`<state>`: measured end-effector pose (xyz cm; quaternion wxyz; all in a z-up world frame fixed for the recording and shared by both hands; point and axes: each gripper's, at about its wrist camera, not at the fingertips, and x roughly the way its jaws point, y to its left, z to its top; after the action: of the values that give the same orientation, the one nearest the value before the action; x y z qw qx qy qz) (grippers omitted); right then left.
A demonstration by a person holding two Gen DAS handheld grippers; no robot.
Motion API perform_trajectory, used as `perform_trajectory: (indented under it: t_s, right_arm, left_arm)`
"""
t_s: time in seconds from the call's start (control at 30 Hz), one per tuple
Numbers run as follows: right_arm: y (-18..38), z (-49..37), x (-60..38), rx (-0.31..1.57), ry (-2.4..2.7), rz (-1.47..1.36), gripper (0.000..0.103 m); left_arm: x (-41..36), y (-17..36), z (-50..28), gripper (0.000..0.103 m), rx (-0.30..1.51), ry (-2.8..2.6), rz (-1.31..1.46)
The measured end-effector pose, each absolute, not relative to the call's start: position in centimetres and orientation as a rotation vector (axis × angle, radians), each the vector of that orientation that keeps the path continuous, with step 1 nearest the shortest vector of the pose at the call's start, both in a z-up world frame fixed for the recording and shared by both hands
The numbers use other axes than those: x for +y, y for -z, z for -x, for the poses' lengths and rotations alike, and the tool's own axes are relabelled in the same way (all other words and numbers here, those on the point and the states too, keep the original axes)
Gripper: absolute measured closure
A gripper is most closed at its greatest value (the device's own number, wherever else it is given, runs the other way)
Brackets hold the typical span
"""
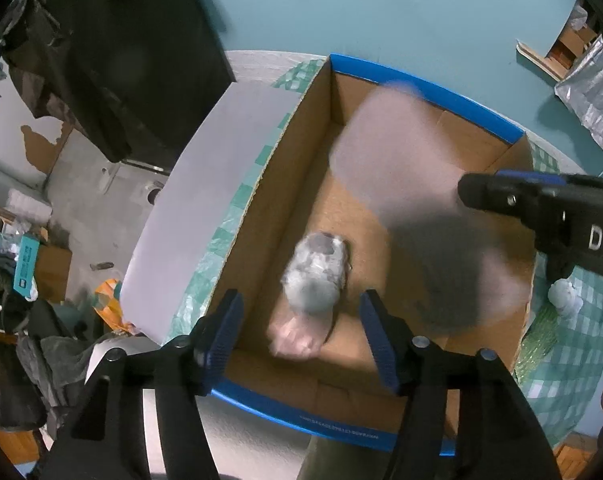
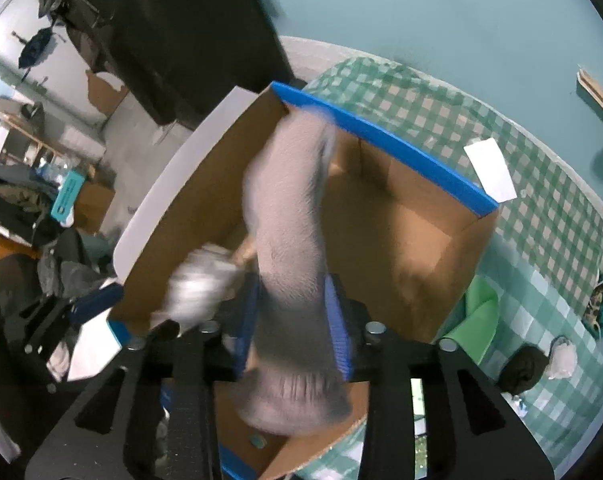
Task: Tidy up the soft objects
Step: 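Open both tools to drop the towel and bundle into the box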
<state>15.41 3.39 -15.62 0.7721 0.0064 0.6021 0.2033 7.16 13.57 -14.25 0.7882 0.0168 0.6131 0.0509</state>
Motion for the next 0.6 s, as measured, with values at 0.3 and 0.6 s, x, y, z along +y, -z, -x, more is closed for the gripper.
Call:
perform_trajectory:
  t_s: [0.3,0.6]
  right_arm:
    - [14.3,-14.9,1.9,1.276,-0.416,-0.049,0.053]
    - [13.0,-13.1,-0.7,1.244,-0.4,-0.018,0.047]
  left_arm:
    - [13.0,13.3,-6.4,0.036,1.307,-0.105,-0.03]
    - [11.6,12.9,-5.1,0.036,1.312,-0.065,-0.062]
